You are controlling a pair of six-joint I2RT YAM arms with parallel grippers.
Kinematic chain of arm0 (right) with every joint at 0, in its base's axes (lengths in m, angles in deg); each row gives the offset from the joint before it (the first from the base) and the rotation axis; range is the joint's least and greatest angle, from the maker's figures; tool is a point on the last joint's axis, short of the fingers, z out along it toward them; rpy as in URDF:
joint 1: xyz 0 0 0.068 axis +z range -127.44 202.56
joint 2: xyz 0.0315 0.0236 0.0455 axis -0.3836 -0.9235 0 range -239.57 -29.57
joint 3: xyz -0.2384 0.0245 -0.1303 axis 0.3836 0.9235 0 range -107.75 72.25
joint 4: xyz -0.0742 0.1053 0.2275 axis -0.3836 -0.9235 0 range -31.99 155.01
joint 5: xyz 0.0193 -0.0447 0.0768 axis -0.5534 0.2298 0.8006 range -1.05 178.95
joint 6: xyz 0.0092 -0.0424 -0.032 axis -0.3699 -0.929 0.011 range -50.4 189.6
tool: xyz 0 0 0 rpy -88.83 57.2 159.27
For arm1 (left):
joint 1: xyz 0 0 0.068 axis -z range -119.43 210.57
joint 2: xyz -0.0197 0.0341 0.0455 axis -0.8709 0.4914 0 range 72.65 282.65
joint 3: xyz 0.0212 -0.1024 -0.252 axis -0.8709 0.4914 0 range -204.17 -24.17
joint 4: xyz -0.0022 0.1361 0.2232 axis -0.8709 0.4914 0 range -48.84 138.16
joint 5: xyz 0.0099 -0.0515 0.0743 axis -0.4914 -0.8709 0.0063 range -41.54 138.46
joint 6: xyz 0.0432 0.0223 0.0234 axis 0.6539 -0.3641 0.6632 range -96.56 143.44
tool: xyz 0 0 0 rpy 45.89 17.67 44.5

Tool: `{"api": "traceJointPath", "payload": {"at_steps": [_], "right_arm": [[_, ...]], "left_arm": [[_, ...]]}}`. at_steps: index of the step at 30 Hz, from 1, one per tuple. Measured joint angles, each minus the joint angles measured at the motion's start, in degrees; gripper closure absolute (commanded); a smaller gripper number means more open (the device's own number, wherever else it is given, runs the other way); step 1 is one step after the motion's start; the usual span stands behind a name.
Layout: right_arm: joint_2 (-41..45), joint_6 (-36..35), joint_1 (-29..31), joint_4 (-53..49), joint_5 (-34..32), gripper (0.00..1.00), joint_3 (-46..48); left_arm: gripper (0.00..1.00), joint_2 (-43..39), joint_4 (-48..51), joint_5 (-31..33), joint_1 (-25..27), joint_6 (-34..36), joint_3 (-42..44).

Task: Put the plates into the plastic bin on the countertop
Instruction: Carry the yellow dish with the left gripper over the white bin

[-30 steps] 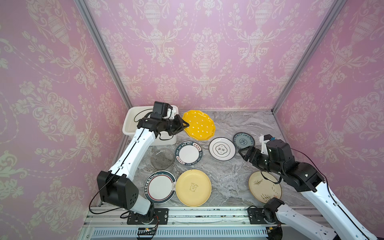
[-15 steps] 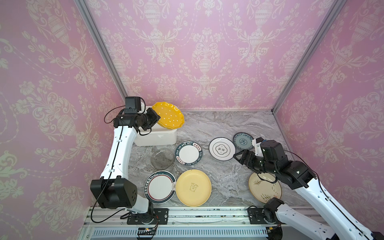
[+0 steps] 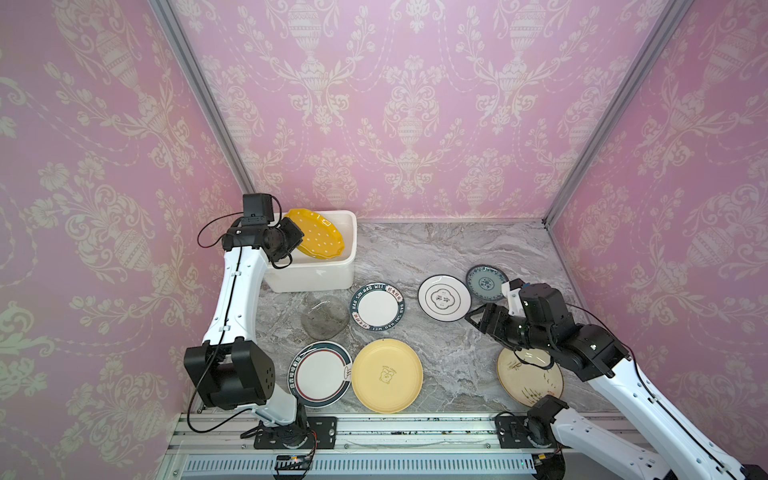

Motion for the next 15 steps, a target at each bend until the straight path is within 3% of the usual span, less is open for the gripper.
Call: {"api": "traceJointPath", "payload": {"at_steps": [15], "right_arm": [[-1.16, 0.0, 0.0, 1.6, -0.02, 0.22, 1.18]], "left_arm": [[1.0, 8.63, -2.21, 1.07, 0.35, -0.09, 0.0]]}}
